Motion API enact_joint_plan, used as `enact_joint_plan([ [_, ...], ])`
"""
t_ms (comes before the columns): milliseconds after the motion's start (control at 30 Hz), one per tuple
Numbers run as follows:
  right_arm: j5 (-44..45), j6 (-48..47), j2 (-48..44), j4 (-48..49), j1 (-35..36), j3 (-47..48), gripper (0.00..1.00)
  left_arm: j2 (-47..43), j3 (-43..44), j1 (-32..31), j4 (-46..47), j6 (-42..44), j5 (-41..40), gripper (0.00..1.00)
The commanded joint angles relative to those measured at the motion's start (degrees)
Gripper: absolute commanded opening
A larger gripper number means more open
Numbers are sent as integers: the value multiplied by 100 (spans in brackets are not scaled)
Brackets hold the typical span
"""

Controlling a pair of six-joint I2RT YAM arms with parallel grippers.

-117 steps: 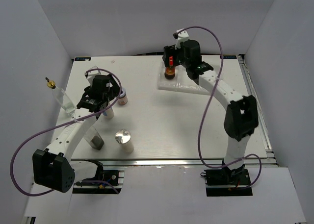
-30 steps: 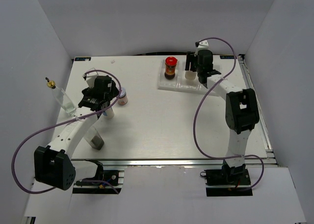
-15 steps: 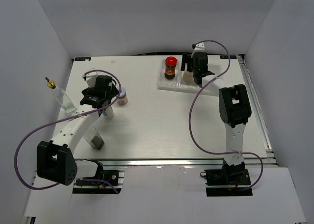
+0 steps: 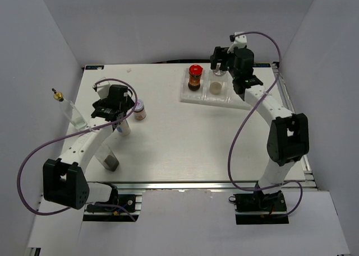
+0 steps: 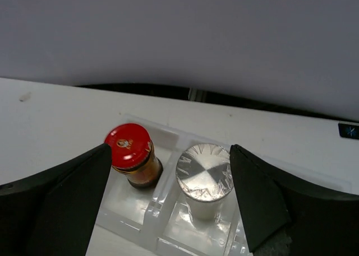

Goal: Organize the condiment bottles

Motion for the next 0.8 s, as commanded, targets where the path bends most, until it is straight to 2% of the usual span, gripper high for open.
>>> enact_joint_plan([
  [0, -342, 46, -610, 32, -5, 54, 89, -80, 39, 28, -513, -198, 40, 98],
  [133, -693, 98, -1032, -109, 4, -68, 89, -282, 100, 28, -547, -137, 129, 98],
  [300, -976, 230, -1735, -47, 4, -657, 89, -405, 206, 20, -802, -189, -100, 98],
  [467, -844, 248, -2464, 128, 4, -1360, 90, -238, 311, 28, -1207, -268, -346, 98],
  [767, -967, 291, -3132, -118, 4, -1843, 89, 270, 162, 20, -478, -137, 76, 98],
])
